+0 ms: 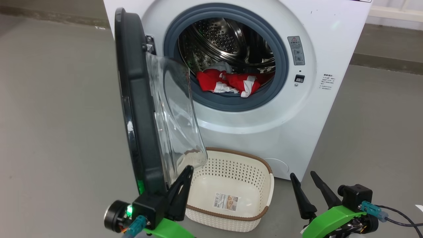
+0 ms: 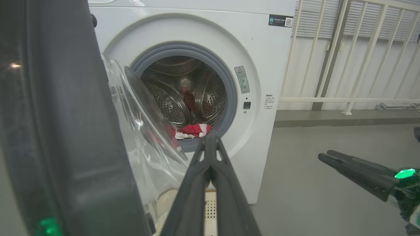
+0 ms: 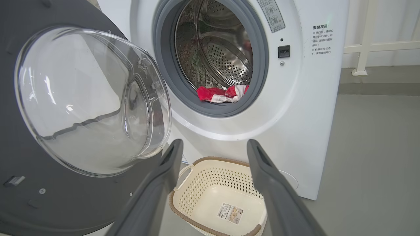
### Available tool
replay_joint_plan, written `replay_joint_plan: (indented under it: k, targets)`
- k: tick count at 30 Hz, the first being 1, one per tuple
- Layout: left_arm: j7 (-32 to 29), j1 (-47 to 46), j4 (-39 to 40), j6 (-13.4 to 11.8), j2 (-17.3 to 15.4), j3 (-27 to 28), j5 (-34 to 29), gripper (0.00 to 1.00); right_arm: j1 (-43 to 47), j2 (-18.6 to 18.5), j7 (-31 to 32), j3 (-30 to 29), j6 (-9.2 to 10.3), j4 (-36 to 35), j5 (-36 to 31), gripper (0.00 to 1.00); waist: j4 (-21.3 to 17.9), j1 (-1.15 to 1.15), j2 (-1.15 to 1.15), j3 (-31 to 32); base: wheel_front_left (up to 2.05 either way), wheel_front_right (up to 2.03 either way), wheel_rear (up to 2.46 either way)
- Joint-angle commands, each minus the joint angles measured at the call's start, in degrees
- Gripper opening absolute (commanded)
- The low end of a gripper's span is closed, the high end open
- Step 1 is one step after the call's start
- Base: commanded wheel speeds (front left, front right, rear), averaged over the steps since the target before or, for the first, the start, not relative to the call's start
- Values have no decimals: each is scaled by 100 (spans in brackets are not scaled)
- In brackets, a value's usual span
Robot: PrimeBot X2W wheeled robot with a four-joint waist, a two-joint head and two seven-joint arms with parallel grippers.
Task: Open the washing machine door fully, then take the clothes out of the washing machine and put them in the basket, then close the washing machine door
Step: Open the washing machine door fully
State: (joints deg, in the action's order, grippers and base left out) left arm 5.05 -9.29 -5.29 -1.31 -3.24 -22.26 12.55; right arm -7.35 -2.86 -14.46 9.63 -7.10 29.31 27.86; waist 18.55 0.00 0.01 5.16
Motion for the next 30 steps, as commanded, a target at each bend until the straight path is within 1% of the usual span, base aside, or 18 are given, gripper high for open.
replay_joint_plan:
  k: [1, 5, 10, 15, 21, 23, 30]
  targets:
    - [-28, -106, 19, -71, -18, 210, 34, 0, -257, -2, -53, 87, -39, -129, 25, 100, 8, 0, -1, -4, 0, 0, 0]
    - [90, -148, -238, -197, -142, 278, -97, 0, -231, -2, -53, 67, -39, -137, 10, 100, 49, 0, -1, -5, 0, 0, 0]
    - [211, -164, -427, -323, -249, 448, -79, 0, -196, -2, -53, 149, -39, -140, 0, 100, 106, 0, -1, 7, 0, 0, 0]
    - [238, -129, -462, -441, -338, 600, -26, 0, -133, -2, -53, 175, -39, -112, -17, 100, 191, 0, -1, 33, 0, 0, 0]
    - [265, -19, -373, -610, -486, 922, 134, 0, -86, -2, -53, 195, -39, -98, -9, 100, 274, 0, -1, 50, 0, 0, 0]
    - [247, 61, -353, -675, -623, 1091, 195, 0, -59, -2, -53, 188, -39, -81, 90, 100, 315, 0, -1, 54, 0, 0, 0]
    - [217, 159, -333, -767, -864, 1369, 296, 0, 19, -2, -53, 144, -39, -61, 75, 100, 408, 0, -1, 62, 0, 0, 0]
